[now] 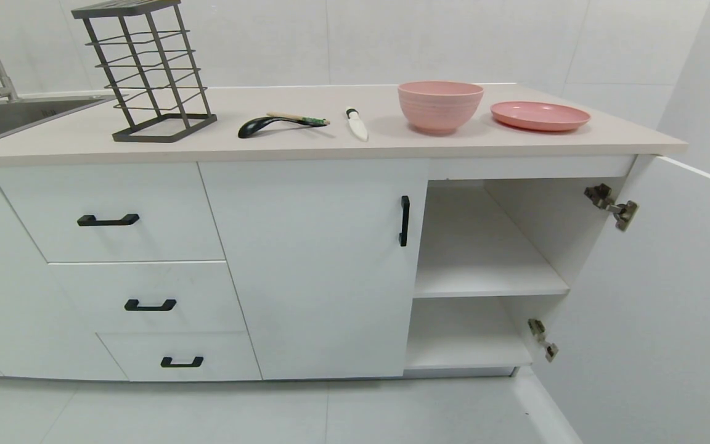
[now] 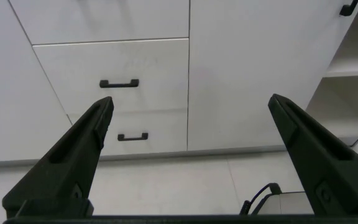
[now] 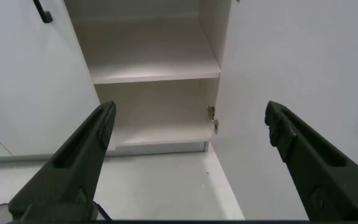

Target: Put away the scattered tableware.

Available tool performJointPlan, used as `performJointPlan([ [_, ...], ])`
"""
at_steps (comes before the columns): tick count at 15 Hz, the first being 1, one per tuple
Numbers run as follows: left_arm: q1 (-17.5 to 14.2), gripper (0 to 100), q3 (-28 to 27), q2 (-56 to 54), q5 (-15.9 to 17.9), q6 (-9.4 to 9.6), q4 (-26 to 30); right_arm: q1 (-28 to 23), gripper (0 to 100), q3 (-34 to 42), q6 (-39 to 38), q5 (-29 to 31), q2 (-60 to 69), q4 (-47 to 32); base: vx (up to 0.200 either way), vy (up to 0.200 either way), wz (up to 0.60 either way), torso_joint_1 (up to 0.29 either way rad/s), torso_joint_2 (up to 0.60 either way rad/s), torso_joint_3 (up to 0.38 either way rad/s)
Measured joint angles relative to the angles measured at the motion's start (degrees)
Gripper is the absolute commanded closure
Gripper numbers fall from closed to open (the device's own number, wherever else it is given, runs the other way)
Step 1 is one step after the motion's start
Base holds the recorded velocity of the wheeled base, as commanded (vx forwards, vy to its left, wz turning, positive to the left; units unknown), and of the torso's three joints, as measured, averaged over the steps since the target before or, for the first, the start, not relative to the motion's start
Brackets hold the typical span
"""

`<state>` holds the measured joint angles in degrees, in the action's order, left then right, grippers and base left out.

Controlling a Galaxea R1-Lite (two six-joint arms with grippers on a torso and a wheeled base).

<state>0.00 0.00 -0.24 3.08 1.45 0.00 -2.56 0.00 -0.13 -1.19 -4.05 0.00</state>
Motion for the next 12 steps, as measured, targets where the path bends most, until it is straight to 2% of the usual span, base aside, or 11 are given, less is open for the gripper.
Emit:
performJointPlan([
  [7, 0.0, 0, 0.0, 0.0, 0.0, -0.74, 0.0, 0.2, 0, 0.0, -0.5, 0.2, 0.0, -0.2, 0.0, 0.0, 0.0, 0.0, 0.0, 0.0],
  [11, 0.0, 0, 0.0, 0.0, 0.0, -0.74, 0.0, 0.2, 0, -0.1, -0.6, 0.1, 0.0, -0.2, 0.0, -0.2, 0.0, 0.006, 0.01, -0.005],
  [12, 0.0, 0, 0.0, 0.0, -0.1, -0.74, 0.0, 0.1, 0, -0.1, -0.7, 0.2, 0.0, -0.2, 0.0, 0.0, 0.0, 0.0, 0.0, 0.0],
])
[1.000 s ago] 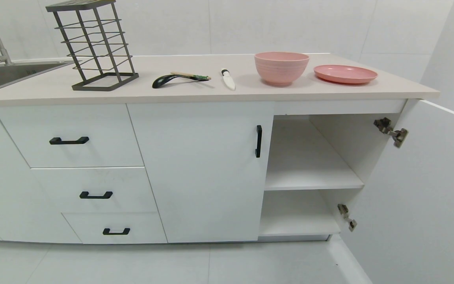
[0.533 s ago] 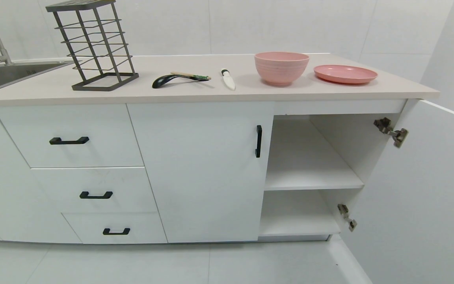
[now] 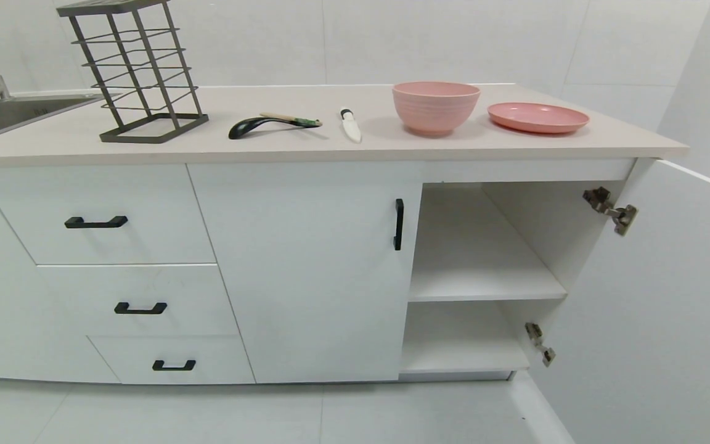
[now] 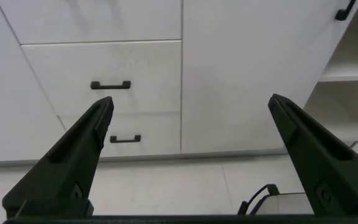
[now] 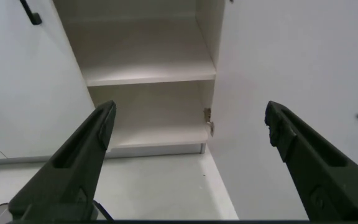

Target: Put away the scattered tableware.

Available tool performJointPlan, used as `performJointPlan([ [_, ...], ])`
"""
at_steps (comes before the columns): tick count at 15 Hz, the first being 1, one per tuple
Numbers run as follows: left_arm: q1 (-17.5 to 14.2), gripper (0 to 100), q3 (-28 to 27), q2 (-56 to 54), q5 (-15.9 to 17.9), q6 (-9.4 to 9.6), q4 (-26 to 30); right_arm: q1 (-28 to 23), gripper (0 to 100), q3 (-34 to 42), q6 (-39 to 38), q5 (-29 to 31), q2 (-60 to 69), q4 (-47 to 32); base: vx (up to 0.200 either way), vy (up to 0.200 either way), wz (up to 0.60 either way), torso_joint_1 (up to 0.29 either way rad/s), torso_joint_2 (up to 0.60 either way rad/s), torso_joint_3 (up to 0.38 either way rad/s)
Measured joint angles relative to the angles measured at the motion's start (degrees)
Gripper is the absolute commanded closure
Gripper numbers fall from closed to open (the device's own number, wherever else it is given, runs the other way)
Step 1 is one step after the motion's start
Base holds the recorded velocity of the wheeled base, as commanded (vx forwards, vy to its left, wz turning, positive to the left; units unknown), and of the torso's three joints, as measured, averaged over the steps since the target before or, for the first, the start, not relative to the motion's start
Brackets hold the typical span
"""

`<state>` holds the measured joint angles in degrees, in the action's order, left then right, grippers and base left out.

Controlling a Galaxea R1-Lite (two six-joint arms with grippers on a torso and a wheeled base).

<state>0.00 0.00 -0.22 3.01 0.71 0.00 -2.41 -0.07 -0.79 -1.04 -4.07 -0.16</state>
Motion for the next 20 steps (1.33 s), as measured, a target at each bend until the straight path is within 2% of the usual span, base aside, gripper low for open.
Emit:
performJointPlan([
  [4, 0.0, 0, 0.0, 0.0, -0.2, 0.05, 0.0, -0.1, 0, 0.0, 0.0, 0.0, 0.0, 0.0, 0.0, 0.0, -0.6, 0.002, 0.0, 0.0],
  [5, 0.1, 0, 0.0, 0.0, -0.2, 0.05, 0.0, -0.1, 0, 0.0, 0.1, 0.0, 0.0, 0.0, 0.0, 0.0, 0.0, 0.0, 0.0, 0.0],
  [10, 0.0, 0, 0.0, 0.0, -0.2, 0.07, -0.1, 0.1, 0, 0.0, 0.1, 0.1, 0.0, 0.0, 0.2, 0.0, 0.0, -0.002, 0.0, 0.003],
  [14, 0.0, 0, 0.0, 0.1, -0.4, 0.0, 0.0, 0.0, 0, 0.0, 0.1, 0.1, 0.0, -0.1, 0.0, 0.0, 0.0, 0.0, 0.0, 0.0],
  [20, 0.0, 0, 0.0, 0.1, -0.5, -0.02, 0.0, 0.0, 0, 0.0, 0.1, 0.1, 0.0, 0.0, 0.2, 0.0, 0.0, 0.002, 0.0, 0.001],
])
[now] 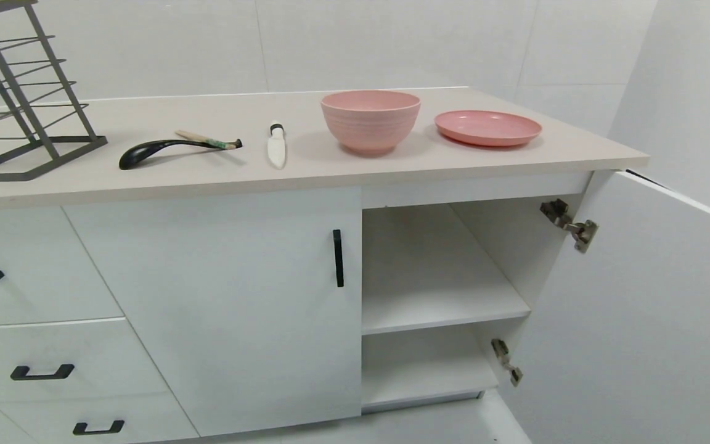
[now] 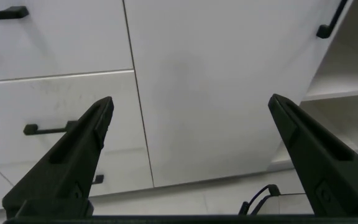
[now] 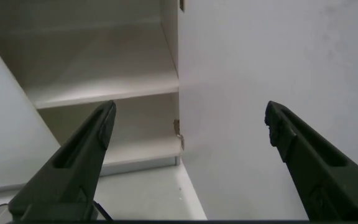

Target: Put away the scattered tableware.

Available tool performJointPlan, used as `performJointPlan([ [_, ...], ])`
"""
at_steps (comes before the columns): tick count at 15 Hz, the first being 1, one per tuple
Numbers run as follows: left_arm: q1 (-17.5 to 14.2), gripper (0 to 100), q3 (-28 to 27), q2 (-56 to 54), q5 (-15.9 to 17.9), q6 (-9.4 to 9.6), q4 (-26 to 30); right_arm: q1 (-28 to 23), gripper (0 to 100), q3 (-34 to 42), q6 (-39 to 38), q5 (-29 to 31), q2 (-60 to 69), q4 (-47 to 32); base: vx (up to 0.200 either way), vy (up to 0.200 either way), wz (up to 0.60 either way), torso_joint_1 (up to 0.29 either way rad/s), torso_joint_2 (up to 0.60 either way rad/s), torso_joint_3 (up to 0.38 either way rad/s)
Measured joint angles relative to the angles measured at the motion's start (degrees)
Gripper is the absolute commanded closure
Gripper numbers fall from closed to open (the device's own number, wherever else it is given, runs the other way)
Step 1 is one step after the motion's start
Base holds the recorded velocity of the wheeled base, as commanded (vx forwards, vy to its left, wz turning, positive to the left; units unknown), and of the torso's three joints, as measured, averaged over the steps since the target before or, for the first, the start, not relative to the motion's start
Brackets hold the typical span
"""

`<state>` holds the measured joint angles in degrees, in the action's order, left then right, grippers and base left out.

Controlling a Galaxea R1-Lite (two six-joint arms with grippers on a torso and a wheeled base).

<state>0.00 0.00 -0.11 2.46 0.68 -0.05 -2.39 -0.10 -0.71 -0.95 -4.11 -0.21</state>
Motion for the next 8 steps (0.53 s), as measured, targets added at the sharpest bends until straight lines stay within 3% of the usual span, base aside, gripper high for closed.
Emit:
performJointPlan([
  [5, 0.0, 0, 0.0, 0.0, -0.1, 0.07, 0.0, 0.0, 0, 0.0, 0.0, 0.0, 0.0, 0.0, 0.2, 0.0, 0.0, 0.0, 0.0, 0.0],
  [8, 0.0, 0, 0.0, 0.0, -0.1, 0.07, 0.0, 0.0, 0, 0.0, 0.0, 0.0, 0.0, 0.0, 0.0, 0.0, 0.0, 0.0, 0.0, 0.0],
])
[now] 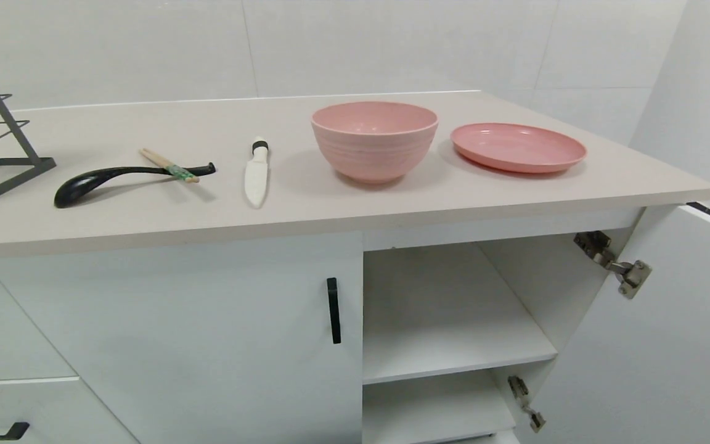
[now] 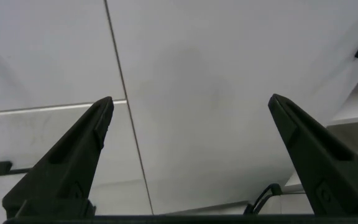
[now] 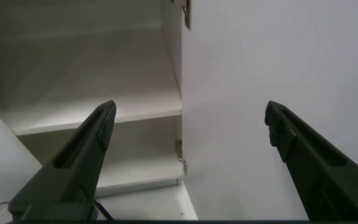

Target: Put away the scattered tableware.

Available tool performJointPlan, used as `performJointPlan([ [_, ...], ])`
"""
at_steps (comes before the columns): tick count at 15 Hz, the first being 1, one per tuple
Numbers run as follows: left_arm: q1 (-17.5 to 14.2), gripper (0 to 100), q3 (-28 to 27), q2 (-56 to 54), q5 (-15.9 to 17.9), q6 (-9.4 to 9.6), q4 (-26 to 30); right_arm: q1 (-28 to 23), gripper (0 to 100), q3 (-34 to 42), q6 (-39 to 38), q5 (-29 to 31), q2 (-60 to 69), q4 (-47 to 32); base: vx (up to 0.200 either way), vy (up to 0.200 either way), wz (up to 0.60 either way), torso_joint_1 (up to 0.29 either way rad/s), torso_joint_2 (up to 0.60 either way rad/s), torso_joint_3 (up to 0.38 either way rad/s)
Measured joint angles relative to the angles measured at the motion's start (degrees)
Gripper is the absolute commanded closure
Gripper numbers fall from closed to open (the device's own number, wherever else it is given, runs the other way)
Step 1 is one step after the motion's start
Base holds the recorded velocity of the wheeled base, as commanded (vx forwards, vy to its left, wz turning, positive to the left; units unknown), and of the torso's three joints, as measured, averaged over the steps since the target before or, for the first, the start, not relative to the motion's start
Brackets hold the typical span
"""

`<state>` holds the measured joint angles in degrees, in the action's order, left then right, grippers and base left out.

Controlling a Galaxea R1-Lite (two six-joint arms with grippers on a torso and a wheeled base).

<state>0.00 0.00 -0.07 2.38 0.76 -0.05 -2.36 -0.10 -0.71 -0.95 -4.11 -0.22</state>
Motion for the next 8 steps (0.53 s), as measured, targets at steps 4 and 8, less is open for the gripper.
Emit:
performJointPlan([
  [4, 0.0, 0, 0.0, 0.0, 0.0, -0.05, 0.0, 0.0, 0, 0.0, 0.0, 0.0, 0.0, 0.0, 0.0, 0.0, 0.0, 0.115, -0.08, -0.032],
  [8, 0.0, 0, 0.0, 0.0, 0.0, -0.05, 0.0, 0.0, 0, 0.0, 0.0, 0.0, 0.0, -0.1, 0.0, 0.0, 0.0, 0.245, -0.24, -0.19],
])
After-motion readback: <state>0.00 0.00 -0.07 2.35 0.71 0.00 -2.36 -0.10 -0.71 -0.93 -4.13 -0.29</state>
